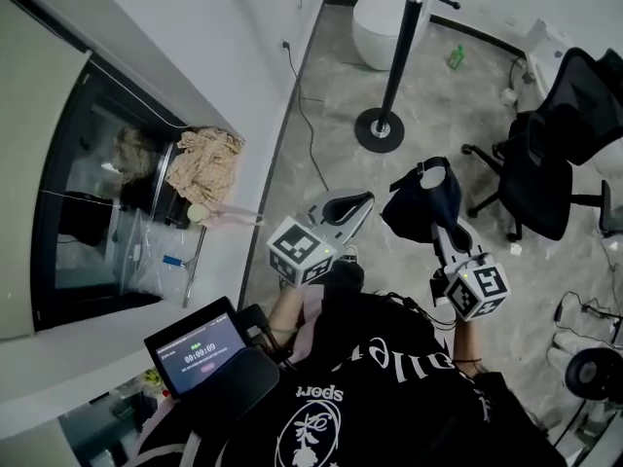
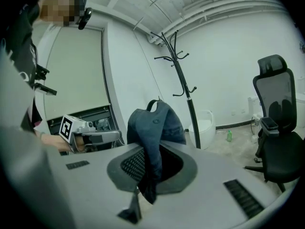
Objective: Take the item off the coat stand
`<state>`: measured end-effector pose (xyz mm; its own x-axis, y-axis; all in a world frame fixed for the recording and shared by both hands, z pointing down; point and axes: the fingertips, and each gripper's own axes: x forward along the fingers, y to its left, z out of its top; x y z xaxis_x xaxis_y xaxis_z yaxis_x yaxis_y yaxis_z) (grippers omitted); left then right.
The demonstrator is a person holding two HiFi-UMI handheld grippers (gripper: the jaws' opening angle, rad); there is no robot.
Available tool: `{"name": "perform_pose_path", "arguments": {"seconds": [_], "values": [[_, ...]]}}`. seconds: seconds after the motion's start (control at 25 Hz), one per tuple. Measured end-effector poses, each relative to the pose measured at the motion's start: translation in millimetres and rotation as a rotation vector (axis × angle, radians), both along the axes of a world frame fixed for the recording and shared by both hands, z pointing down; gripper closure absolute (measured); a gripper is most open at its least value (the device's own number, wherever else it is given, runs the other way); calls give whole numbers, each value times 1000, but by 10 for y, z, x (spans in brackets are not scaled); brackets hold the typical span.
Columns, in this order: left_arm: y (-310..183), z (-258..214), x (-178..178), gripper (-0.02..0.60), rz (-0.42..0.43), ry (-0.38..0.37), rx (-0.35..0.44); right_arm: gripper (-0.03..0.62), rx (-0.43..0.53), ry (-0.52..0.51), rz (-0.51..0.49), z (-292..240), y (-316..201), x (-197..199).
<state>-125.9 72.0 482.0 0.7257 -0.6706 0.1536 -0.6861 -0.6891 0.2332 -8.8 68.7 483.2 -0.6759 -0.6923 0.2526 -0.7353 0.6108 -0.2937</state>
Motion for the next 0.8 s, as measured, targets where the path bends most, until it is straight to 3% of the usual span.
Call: {"name": "perform_pose_path", "arguments": {"seconds": [0.44,0.8], "values": [[839,59,674,577,20,23,-38,559,-15,24,-18,95,910,537],[1514,139,1091,577,-22,10,-58,559,-16,11,-27,110,1487,1048]]}}
